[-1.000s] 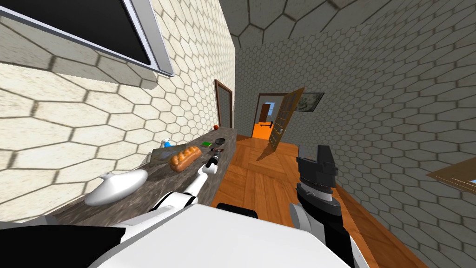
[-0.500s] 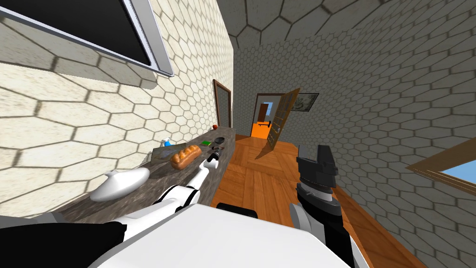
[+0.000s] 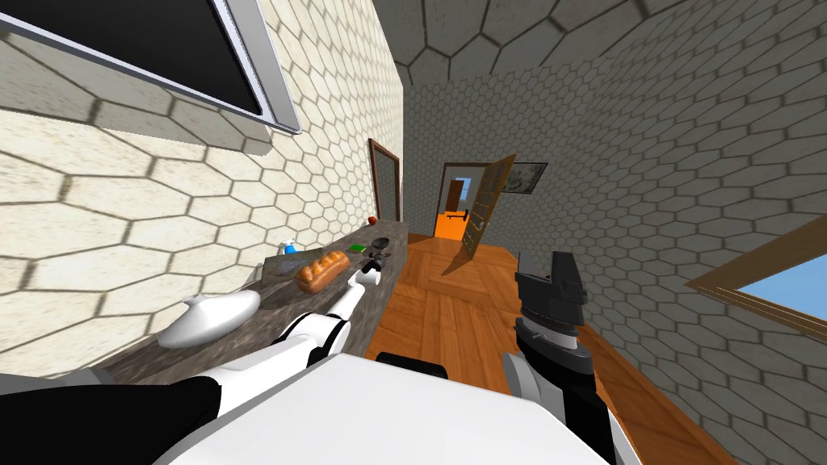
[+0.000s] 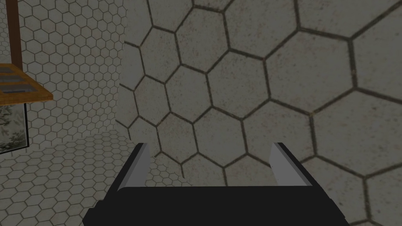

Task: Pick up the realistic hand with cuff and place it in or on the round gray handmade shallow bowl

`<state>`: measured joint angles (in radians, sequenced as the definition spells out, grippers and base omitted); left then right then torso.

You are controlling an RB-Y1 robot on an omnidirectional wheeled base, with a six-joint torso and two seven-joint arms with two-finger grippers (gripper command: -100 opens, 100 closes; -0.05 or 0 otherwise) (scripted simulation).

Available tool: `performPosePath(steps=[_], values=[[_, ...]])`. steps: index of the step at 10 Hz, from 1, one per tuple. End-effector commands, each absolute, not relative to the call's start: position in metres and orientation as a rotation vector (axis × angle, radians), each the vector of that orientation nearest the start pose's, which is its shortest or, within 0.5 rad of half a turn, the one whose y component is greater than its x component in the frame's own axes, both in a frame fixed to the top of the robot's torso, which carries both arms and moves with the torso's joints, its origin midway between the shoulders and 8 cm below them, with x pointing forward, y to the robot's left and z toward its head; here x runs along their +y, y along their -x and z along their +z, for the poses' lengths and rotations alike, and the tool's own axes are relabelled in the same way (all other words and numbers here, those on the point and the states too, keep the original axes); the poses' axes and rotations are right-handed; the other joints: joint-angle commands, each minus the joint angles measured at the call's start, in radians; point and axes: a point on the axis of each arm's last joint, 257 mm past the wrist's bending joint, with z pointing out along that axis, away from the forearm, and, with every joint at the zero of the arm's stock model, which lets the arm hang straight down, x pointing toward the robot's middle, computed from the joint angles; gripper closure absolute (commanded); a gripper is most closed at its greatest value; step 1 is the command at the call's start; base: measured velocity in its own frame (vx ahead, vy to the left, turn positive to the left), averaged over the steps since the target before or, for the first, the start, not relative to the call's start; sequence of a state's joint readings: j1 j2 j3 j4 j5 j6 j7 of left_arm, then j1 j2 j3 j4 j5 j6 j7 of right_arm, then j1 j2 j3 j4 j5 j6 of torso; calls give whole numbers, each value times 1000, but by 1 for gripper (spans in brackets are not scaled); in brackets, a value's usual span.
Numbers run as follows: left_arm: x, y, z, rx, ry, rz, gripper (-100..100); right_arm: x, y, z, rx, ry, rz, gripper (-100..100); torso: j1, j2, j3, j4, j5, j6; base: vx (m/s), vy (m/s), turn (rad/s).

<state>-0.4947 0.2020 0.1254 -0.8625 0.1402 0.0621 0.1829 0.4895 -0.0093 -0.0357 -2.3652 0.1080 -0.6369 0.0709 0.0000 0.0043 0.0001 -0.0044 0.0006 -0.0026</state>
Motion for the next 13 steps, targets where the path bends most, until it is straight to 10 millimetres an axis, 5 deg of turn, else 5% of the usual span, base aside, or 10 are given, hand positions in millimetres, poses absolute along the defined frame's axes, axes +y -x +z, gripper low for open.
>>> performPosePath(steps=[1, 3, 4, 6, 7, 9, 10, 12, 13], values=[[305, -659, -282, 1247, 1583, -1117, 100, -260, -300, 85, 537, -367, 1184, 0, 0, 0, 0, 0, 0, 0, -35, 1, -53], [305, -656, -294, 1275, 1620, -1088, 100, -260, -300, 85, 537, -367, 1184, 0, -1, 0, 1, 1, 0, 1, -16, 2, -28], [305, -668, -274, 1270, 1611, -1098, 100, -260, -300, 85, 537, -367, 1184, 0, 0, 0, 0, 0, 0, 0, -16, 4, -41], [305, -663, -286, 1300, 1650, -1066, 100, -260, -300, 85, 537, -367, 1184, 0, -1, 0, 0, 1, 0, 1, -5, 7, -30], [304, -674, -268, 1300, 1642, -1073, 100, -260, -300, 85, 537, -367, 1184, 0, 0, -1, 0, 0, 0, 0, -5, 8, -49], [304, -670, -278, 1328, 1677, -1044, 100, -260, -300, 85, 537, -367, 1184, 0, 0, -1, 0, 1, -1, 0, 4, 11, -21], [304, -679, -261, 1331, 1672, -1046, 100, -260, -300, 85, 537, -367, 1184, 0, 0, -1, 0, 0, 0, 0, 7, 17, -49], [303, -675, -271, 1356, 1704, -1020, 100, -260, -300, 85, 537, -367, 1184, 0, 0, -1, 0, 1, -1, 0, 14, 19, -22], [303, -683, -254, 1361, 1697, -1021, 100, -260, -300, 85, 537, -367, 1184, 0, 0, -1, 0, 0, -1, 0, 20, 15, -30]])
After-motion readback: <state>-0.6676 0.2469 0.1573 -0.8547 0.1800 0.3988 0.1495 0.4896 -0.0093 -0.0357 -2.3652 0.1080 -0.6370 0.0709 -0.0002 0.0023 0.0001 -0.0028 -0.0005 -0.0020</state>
